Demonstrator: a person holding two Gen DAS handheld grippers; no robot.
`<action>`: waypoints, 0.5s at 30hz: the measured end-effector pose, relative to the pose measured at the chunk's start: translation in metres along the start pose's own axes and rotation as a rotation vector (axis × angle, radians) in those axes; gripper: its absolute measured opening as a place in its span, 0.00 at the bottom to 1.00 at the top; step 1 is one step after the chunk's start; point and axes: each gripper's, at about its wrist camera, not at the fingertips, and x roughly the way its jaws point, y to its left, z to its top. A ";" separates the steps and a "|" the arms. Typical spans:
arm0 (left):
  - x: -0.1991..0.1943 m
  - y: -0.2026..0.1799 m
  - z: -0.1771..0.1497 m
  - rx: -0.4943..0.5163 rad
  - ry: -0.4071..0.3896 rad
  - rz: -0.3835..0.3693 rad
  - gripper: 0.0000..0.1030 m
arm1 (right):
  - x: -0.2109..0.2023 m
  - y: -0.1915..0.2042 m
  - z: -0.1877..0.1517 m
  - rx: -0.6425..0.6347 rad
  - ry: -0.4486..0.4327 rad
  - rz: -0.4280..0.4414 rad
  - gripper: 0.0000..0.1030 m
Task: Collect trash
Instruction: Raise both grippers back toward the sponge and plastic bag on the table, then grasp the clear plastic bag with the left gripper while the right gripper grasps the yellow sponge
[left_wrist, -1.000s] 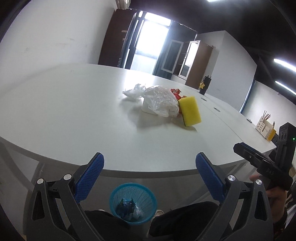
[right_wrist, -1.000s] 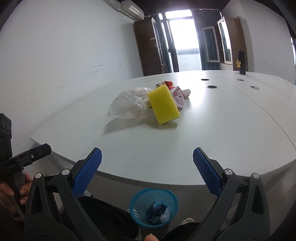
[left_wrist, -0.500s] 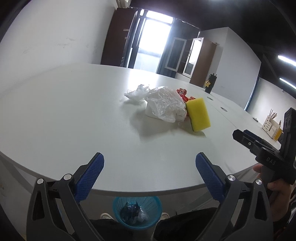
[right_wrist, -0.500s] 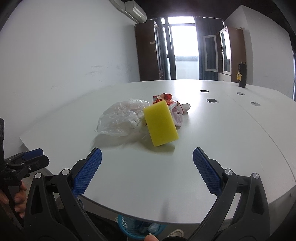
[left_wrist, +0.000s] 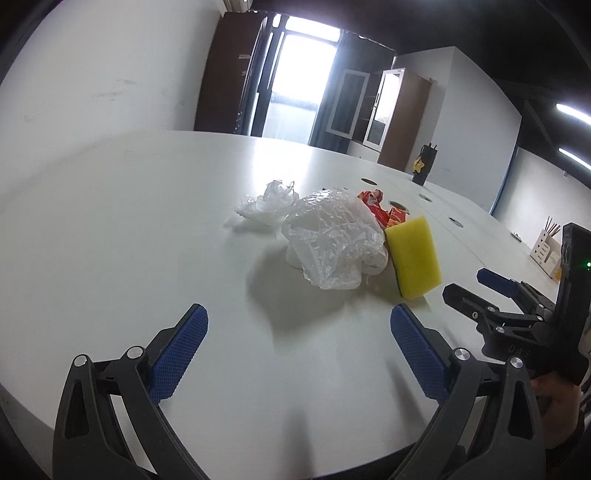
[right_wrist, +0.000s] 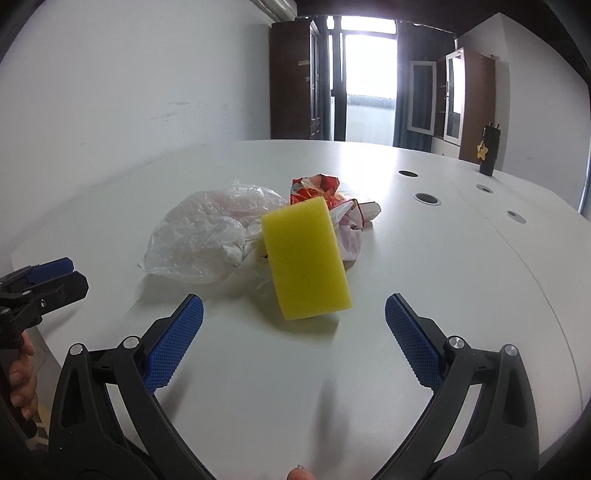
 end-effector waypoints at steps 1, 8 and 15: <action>0.006 0.002 0.003 -0.012 0.012 -0.009 0.94 | 0.005 0.000 0.002 -0.005 0.013 -0.002 0.92; 0.041 0.011 0.025 -0.050 0.085 -0.046 0.94 | 0.046 -0.008 0.021 -0.026 0.111 -0.022 0.92; 0.074 0.011 0.034 -0.090 0.194 -0.158 0.88 | 0.069 -0.013 0.033 -0.014 0.183 -0.023 0.83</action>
